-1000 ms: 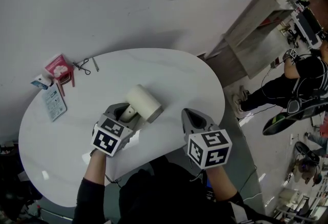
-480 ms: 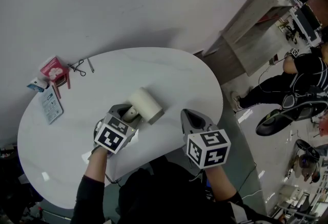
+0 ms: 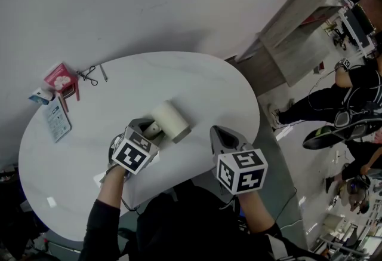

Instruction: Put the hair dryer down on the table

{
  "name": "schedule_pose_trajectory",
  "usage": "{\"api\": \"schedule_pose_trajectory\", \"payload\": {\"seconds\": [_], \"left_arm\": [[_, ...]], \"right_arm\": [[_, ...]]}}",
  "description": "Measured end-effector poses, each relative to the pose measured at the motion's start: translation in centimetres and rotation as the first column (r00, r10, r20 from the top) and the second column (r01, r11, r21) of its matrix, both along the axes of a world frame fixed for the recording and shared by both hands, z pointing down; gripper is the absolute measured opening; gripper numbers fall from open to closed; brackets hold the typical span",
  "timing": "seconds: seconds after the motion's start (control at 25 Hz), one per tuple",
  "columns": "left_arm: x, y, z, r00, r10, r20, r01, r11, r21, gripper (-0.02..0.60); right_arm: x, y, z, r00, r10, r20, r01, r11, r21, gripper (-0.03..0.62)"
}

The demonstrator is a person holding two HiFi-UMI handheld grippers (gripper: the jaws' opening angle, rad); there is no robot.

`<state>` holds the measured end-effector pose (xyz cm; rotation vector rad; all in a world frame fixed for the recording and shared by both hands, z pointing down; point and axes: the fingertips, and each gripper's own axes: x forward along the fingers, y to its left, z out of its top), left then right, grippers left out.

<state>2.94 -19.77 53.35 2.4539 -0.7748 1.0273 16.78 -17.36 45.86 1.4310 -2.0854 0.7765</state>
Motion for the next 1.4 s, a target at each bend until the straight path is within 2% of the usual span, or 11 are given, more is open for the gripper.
{"api": "schedule_pose_trajectory", "payload": {"seconds": [0.52, 1.08, 1.4], "left_arm": [[0.3, 0.1, 1.2, 0.999, 0.013, 0.036, -0.011, 0.999, -0.046, 0.160], [0.6, 0.1, 2.1, 0.997, 0.028, 0.072, -0.023, 0.998, -0.065, 0.160], [0.8, 0.0, 2.2, 0.995, 0.045, 0.091, -0.040, 0.997, -0.059, 0.160]], "right_arm": [[-1.4, 0.4, 1.7, 0.999, -0.052, -0.012, 0.051, 0.997, -0.060, 0.002], [-2.3, 0.7, 4.3, 0.992, -0.117, -0.039, 0.110, 0.982, -0.152, 0.002], [-2.9, 0.7, 4.9, 0.988, -0.146, -0.041, 0.137, 0.976, -0.168, 0.002]]}}
